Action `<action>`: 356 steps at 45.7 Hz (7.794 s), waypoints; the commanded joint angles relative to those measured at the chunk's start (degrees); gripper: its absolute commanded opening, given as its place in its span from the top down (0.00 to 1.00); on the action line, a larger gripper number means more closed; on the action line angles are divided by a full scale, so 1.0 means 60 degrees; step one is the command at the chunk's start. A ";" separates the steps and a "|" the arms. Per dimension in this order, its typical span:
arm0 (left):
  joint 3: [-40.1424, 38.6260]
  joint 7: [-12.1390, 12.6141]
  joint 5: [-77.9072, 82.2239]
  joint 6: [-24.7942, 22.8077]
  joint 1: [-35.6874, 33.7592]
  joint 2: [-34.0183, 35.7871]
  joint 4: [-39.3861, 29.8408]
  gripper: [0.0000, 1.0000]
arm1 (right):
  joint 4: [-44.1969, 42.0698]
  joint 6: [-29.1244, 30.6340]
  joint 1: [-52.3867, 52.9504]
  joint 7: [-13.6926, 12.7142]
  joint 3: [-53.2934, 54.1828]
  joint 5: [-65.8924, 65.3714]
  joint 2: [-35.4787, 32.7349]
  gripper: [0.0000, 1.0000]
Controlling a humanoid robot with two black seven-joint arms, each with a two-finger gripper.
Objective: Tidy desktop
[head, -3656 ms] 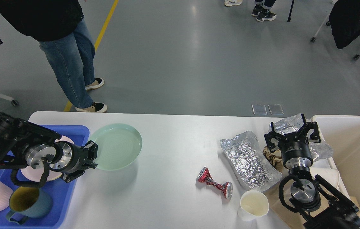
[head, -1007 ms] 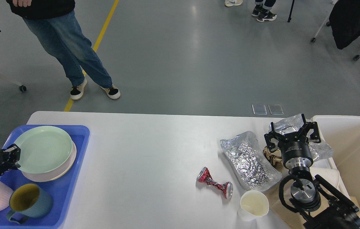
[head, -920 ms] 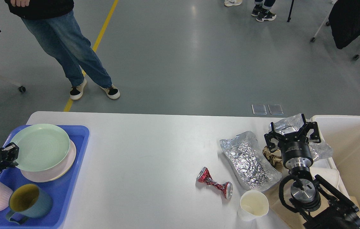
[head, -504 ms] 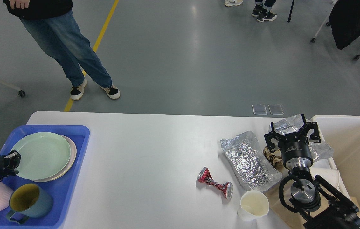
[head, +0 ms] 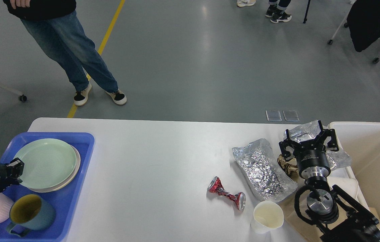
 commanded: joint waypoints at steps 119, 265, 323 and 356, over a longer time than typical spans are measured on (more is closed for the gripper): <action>-1.8580 -0.3658 0.1156 0.0716 0.8385 -0.2807 -0.3530 0.04 | 0.0003 0.0000 0.0010 0.0000 -0.0001 0.0000 0.0000 0.00; -1.9986 -0.3702 0.1038 -0.1072 0.6628 -0.4755 0.0367 0.04 | 0.0003 0.0000 0.0010 0.0000 -0.0001 0.0000 0.0000 0.00; -1.9986 -0.3702 0.1038 -0.1073 0.6642 -0.4755 0.0367 0.04 | -0.0232 0.0967 0.0538 -0.1406 0.1259 0.0088 -0.0557 0.00; -1.9986 -0.3702 0.1038 -0.1072 0.6628 -0.4755 0.0367 0.04 | -0.0188 0.4332 -0.0342 -0.1406 0.1141 0.0147 -0.0542 0.00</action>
